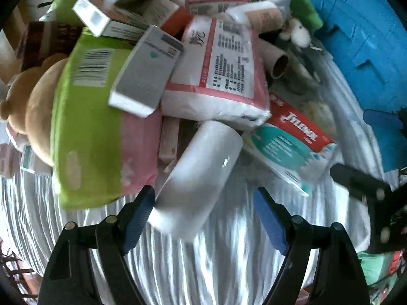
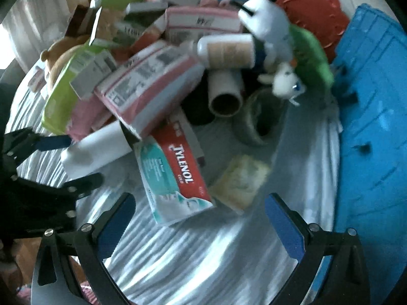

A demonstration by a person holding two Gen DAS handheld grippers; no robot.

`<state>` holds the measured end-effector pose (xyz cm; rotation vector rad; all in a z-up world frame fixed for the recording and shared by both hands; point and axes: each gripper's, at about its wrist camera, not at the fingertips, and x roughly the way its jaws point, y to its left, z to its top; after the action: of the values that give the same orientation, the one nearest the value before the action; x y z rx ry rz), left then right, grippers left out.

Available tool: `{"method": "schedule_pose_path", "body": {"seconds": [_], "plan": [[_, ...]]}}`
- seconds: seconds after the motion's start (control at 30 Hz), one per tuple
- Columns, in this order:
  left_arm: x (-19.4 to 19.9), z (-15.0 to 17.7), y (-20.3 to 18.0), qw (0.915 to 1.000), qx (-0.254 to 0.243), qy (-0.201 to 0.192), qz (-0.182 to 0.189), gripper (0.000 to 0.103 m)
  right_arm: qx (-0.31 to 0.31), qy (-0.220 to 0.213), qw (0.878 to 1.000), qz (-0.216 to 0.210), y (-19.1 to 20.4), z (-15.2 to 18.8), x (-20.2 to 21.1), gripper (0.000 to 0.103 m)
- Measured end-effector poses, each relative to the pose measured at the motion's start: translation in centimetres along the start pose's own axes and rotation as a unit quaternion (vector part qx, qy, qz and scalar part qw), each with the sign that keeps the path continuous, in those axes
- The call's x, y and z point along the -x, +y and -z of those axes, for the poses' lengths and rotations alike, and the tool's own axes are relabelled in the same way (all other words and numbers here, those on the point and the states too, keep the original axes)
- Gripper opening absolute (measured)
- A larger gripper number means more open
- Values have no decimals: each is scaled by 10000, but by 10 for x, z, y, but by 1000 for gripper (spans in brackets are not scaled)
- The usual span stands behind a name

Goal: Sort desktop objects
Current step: 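Lift both tools out of the crate and back over the heap, then grasp the white paper roll with the left tool while the right tool grasps the Tylenol box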

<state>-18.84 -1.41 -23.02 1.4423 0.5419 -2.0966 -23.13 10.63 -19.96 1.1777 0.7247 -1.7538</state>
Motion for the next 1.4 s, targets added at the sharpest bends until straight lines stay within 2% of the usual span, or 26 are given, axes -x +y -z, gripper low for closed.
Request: {"method": "schedule_pose_path", "body": {"seconds": [0.17,0.23,0.33,0.43,0.63,0.77,1.03,1.33,1.4], "plan": [[-24,-10,-4,9996,125,225,-128,79,32,191,9998,-59,-2,-4,-22,103],[-25,-7,-1,9987,368,275,-236,67,45,260,9996,-108,-2,-4,-28,103],[-23,5,10,9966,693,397,-182,57,122,343,9991,-220,4,-4,-36,103],[-18,17,19,9951,917,368,-77,57,340,386,9983,-262,17,-4,-43,103],[-16,23,12,9960,813,283,-217,56,626,438,9971,-44,30,-5,-58,102],[-15,27,8,9962,793,227,-278,56,783,559,9953,-39,36,-2,-68,79],[-7,35,3,9953,929,225,-177,54,895,454,9950,24,40,8,-66,76],[24,44,-14,9967,807,-38,-98,47,897,80,9959,85,37,21,-28,72],[31,47,-18,9971,745,-80,-122,46,837,134,9964,-14,33,25,-22,72]]}}
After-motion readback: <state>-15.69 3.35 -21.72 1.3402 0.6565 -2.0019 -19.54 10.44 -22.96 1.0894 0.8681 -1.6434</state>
